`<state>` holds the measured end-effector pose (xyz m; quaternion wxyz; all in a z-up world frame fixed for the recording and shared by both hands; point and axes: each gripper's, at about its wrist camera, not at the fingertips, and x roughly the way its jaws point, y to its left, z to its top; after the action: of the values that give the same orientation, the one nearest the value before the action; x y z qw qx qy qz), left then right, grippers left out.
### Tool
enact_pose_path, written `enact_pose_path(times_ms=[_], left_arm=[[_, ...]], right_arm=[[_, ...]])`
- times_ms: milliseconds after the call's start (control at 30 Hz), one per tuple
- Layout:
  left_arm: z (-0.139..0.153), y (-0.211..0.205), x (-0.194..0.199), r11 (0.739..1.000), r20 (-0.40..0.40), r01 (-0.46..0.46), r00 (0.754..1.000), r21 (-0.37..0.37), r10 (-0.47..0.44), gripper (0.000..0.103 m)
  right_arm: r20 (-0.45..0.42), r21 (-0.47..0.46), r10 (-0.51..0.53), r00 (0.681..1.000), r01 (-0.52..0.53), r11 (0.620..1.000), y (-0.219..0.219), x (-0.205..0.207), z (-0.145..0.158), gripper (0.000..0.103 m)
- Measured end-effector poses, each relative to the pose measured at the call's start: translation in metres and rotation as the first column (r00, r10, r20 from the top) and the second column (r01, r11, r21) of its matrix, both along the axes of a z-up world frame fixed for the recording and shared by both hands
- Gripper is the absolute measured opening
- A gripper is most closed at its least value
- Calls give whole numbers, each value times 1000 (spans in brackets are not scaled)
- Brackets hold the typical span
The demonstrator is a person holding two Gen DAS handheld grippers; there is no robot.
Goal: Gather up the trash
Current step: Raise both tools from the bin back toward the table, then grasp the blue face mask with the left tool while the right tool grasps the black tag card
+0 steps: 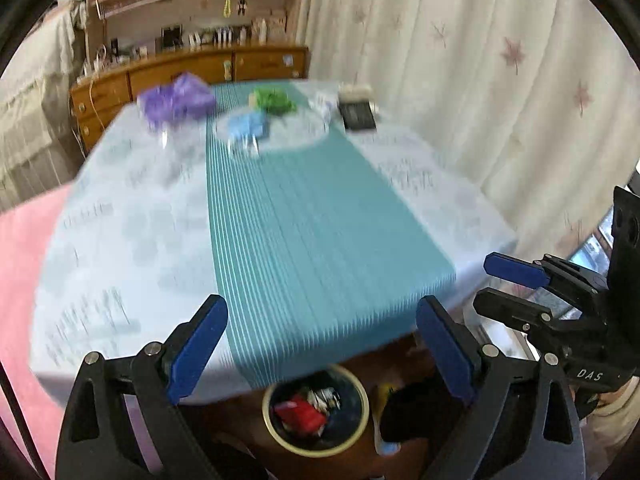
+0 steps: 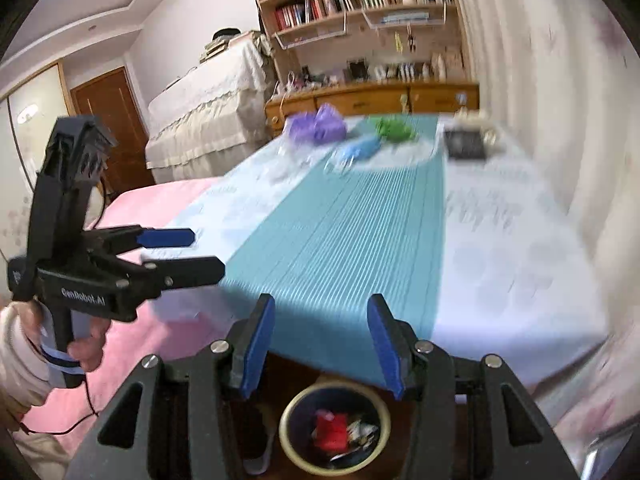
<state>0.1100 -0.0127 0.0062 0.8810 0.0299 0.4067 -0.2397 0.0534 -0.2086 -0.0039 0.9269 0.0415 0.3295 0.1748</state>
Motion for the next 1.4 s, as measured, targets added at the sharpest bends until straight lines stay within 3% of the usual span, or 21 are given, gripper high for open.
enact_pose_path(times_ms=[167, 400, 533, 600, 667, 800, 1000, 1133, 1400], left_arm=[[40, -20, 20, 1000, 71, 14, 997, 21, -15, 94], [66, -55, 55, 996, 148, 13, 989, 89, -26, 94], [66, -68, 97, 993, 107, 39, 993, 108, -50, 94], [64, -69, 126, 994, 75, 24, 997, 109, -33, 94], [62, -69, 156, 994, 48, 6, 999, 111, -11, 94], [47, -68, 216, 992, -25, -33, 999, 125, 36, 94], [7, -60, 298, 987, -164, -120, 977, 104, 137, 94], [-16, -56, 326, 984, -208, -157, 963, 86, 172, 94], [-43, -66, 352, 984, -229, -139, 960, 111, 161, 94]], right_arm=[[21, -24, -57, 998, 58, 998, -20, 25, 31, 48], [35, -14, -107, 994, 107, 994, -51, 81, 62, 48], [-1, 8, -129, 992, 129, 992, -70, 126, 64, 50], [-23, 20, -135, 991, 135, 991, -81, 152, 63, 63], [-33, 23, -141, 989, 142, 990, -87, 170, 60, 69], [-64, 14, -168, 984, 169, 986, -104, 220, 46, 69], [-125, -41, -213, 969, 209, 977, -121, 287, 6, 70], [-114, -68, -202, 973, 195, 979, -120, 314, -11, 88], [-112, -135, -180, 977, 164, 977, -104, 345, -32, 89]])
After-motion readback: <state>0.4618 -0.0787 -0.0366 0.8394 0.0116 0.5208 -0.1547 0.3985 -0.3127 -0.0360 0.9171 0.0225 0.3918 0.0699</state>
